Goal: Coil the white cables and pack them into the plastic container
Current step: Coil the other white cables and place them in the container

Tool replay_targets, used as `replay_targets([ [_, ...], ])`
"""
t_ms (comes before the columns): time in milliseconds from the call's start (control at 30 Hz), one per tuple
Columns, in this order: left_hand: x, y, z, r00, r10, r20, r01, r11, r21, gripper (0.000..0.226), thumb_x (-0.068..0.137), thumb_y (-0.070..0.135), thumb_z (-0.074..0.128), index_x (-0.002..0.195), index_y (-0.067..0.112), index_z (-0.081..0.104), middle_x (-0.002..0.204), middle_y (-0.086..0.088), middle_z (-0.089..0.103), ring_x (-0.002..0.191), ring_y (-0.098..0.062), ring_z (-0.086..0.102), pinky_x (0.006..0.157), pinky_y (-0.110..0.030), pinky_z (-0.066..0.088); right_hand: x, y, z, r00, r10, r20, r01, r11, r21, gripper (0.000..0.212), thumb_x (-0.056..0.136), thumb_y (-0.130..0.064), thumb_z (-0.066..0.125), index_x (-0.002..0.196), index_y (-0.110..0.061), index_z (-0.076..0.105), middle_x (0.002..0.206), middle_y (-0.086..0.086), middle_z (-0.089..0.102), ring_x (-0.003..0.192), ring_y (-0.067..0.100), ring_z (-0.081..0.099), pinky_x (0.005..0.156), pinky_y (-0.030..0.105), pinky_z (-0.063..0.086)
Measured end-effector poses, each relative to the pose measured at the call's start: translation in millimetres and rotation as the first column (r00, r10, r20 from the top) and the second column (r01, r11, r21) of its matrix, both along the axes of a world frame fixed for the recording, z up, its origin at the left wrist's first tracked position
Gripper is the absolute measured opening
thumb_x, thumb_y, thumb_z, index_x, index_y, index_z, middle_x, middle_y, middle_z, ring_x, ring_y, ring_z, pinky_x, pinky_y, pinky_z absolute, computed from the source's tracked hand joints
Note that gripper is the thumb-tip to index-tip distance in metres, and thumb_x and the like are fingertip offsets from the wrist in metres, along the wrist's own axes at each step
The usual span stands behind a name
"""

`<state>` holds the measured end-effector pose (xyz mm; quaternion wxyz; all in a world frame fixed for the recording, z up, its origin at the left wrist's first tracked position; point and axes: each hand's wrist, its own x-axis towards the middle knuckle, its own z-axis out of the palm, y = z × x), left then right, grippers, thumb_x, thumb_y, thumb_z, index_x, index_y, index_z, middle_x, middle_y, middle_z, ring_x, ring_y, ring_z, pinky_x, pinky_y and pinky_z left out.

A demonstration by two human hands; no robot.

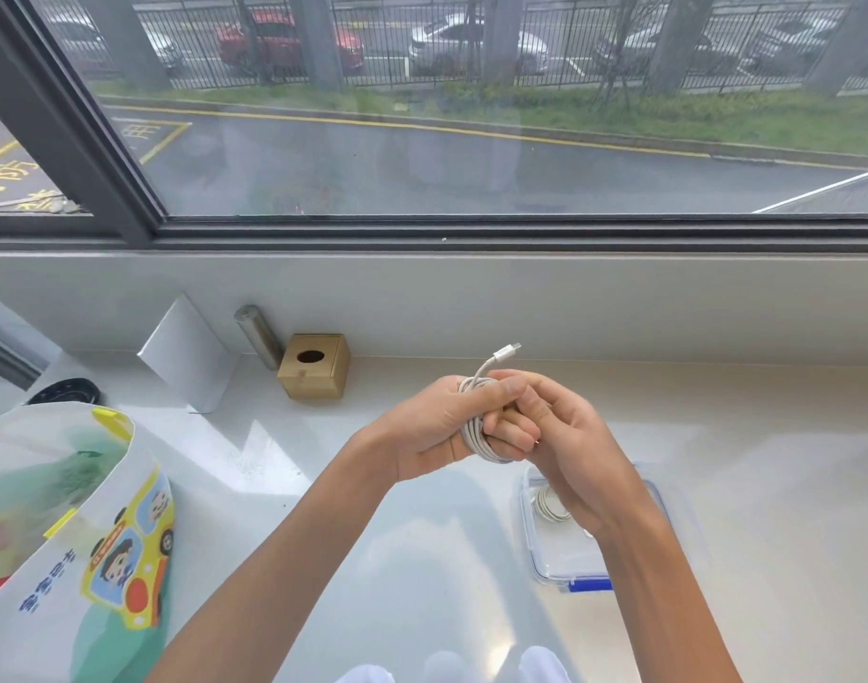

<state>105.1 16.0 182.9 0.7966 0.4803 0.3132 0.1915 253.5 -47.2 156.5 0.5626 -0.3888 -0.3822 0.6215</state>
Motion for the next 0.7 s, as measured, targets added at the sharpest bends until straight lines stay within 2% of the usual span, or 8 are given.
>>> replay_targets([
  [67, 0.2, -0.1, 1.9, 1.000, 0.008, 0.002, -0.008, 1.000, -0.023, 0.040, 0.087, 0.035, 0.066, 0.051, 0.018, 0.060, 0.070, -0.007, 0.072, 0.065, -0.015, 0.069, 0.071, -0.026, 0.057, -1.4, -1.4, -0.4, 0.999, -0.039, 0.036, 0.038, 0.999, 0.026, 0.031, 0.098, -0.031, 0.056, 0.118, -0.012, 0.070, 0.088, 0.012, 0.072, 0.086, 0.020, 0.067, 0.077, 0.027, 0.056],
  [167, 3.1, 0.4, 0.6, 0.999, 0.037, 0.012, -0.036, 0.998, -0.054, 0.043, 0.090, 0.034, 0.064, 0.049, 0.019, 0.060, 0.066, -0.003, 0.068, 0.060, -0.014, 0.063, 0.070, -0.025, 0.055, -1.0, -1.2, -1.0, 0.988, -0.100, 0.114, 0.096, 0.994, 0.048, 0.030, 0.094, -0.036, 0.062, 0.116, -0.018, 0.073, 0.097, 0.010, 0.077, 0.097, 0.021, 0.071, 0.082, 0.028, 0.057],
  [300, 6.9, -2.1, -3.5, 0.993, 0.120, -0.006, -0.120, 0.993, -0.021, 0.044, 0.093, 0.032, 0.065, 0.052, 0.016, 0.066, 0.060, -0.002, 0.066, 0.054, -0.013, 0.062, 0.066, -0.024, 0.055, 1.7, -0.1, -3.7, 0.979, -0.133, 0.156, 0.124, 0.990, 0.068, 0.029, 0.094, -0.033, 0.064, 0.116, -0.018, 0.074, 0.096, 0.008, 0.076, 0.095, 0.020, 0.071, 0.086, 0.032, 0.056],
  [400, 8.4, -3.8, -6.7, 0.961, 0.269, -0.069, -0.252, 0.949, 0.192, 0.040, 0.085, 0.037, 0.073, 0.059, 0.010, 0.060, 0.056, 0.000, 0.060, 0.058, -0.013, 0.056, 0.063, -0.023, 0.050, 1.5, -0.1, -4.6, 0.975, -0.144, 0.168, 0.130, 0.987, 0.094, 0.027, 0.095, -0.030, 0.064, 0.116, -0.018, 0.074, 0.104, 0.007, 0.076, 0.102, 0.021, 0.070, 0.092, 0.033, 0.056],
  [500, 6.9, -1.4, -7.7, 0.877, 0.469, -0.105, -0.364, 0.791, 0.492, 0.054, 0.077, 0.046, 0.075, 0.068, -0.001, 0.049, 0.064, -0.003, 0.040, 0.070, -0.013, 0.041, 0.065, -0.029, 0.036, -6.3, 0.3, -3.5, 0.967, -0.180, 0.182, 0.163, 0.981, 0.107, 0.025, 0.095, -0.030, 0.064, 0.117, -0.025, 0.074, 0.116, 0.000, 0.076, 0.113, 0.015, 0.068, 0.090, 0.024, 0.054],
  [600, -1.6, 4.0, -2.3, 0.902, 0.403, -0.156, -0.240, 0.767, 0.595, 0.052, 0.087, 0.047, 0.067, 0.075, -0.002, 0.057, 0.068, -0.002, 0.044, 0.066, -0.015, 0.040, 0.065, -0.032, 0.034, -14.8, 0.1, -4.0, 0.919, -0.230, 0.319, 0.196, 0.971, 0.135, 0.029, 0.100, -0.027, 0.060, 0.128, -0.032, 0.067, 0.099, -0.014, 0.073, 0.089, 0.003, 0.065, 0.081, 0.020, 0.053],
  [667, -8.9, 5.6, 3.1, 0.905, 0.333, -0.265, -0.108, 0.782, 0.613, 0.053, 0.085, 0.060, 0.058, 0.067, 0.010, 0.059, 0.063, 0.002, 0.049, 0.061, -0.015, 0.041, 0.062, -0.032, 0.033, -19.2, 0.2, -3.6, 0.820, -0.234, 0.523, 0.164, 0.970, 0.178, 0.034, 0.104, -0.028, 0.052, 0.137, -0.033, 0.057, 0.086, -0.014, 0.064, 0.079, 0.004, 0.057, 0.075, 0.017, 0.048],
  [700, -10.9, 5.4, 5.8, 0.897, 0.314, -0.310, -0.066, 0.789, 0.610, 0.054, 0.084, 0.065, 0.052, 0.062, 0.016, 0.057, 0.060, 0.004, 0.051, 0.058, -0.015, 0.043, 0.061, -0.031, 0.033, -22.7, 0.6, -3.5, 0.739, -0.245, 0.627, 0.137, 0.967, 0.217, 0.028, 0.106, -0.028, 0.046, 0.132, -0.032, 0.058, 0.085, -0.016, 0.061, 0.080, 0.003, 0.055, 0.074, 0.017, 0.045],
])
